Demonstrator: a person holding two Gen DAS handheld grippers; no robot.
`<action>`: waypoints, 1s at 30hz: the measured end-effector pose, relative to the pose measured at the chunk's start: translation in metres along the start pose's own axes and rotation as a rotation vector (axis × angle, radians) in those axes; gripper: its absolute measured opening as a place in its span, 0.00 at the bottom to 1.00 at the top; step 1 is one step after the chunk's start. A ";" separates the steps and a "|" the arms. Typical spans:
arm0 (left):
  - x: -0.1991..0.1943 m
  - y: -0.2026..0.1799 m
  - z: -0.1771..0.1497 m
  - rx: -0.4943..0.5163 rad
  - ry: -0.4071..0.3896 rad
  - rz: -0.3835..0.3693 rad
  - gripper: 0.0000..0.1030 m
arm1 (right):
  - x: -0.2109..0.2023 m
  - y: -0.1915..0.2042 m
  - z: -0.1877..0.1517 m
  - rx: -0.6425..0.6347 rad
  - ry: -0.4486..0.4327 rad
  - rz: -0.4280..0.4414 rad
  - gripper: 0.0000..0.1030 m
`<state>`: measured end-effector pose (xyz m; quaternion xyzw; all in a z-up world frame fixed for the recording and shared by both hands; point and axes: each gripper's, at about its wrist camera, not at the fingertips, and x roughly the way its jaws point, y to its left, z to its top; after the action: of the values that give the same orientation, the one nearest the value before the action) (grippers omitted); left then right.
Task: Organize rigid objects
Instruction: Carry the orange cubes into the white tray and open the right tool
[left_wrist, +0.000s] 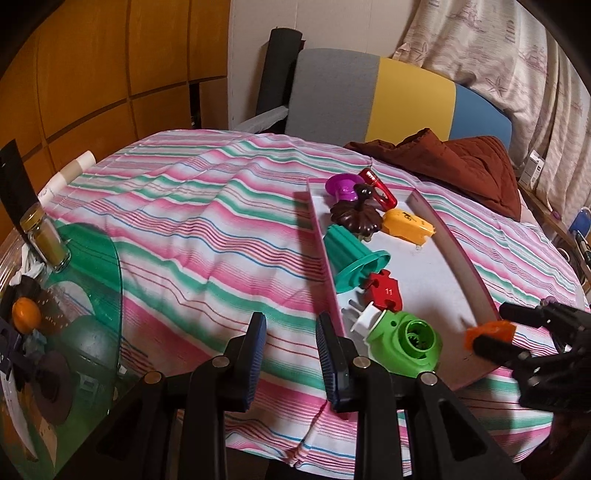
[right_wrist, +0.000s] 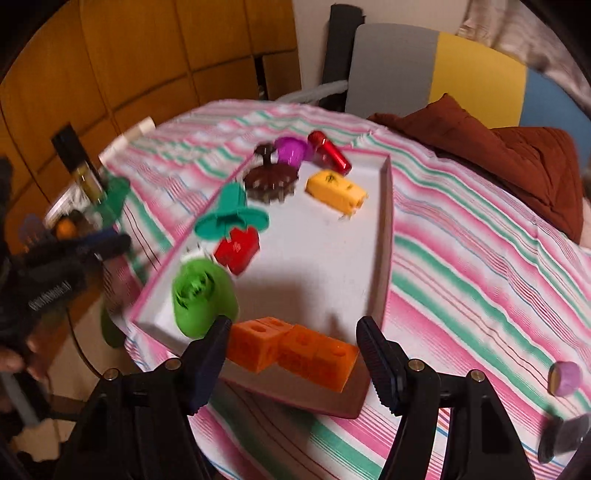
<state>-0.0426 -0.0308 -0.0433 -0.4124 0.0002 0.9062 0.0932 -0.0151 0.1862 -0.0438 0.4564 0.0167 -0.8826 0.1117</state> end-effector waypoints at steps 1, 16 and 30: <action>0.000 0.000 -0.001 0.001 0.003 0.000 0.26 | 0.005 0.001 -0.001 -0.005 0.007 0.002 0.68; -0.001 -0.004 -0.004 0.016 0.004 -0.012 0.26 | 0.032 0.018 0.001 -0.001 0.029 0.047 0.68; -0.003 -0.006 -0.004 0.026 0.005 -0.013 0.26 | 0.033 0.025 -0.007 -0.019 0.027 0.018 0.68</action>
<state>-0.0367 -0.0254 -0.0432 -0.4133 0.0094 0.9045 0.1043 -0.0231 0.1567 -0.0728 0.4672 0.0224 -0.8751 0.1240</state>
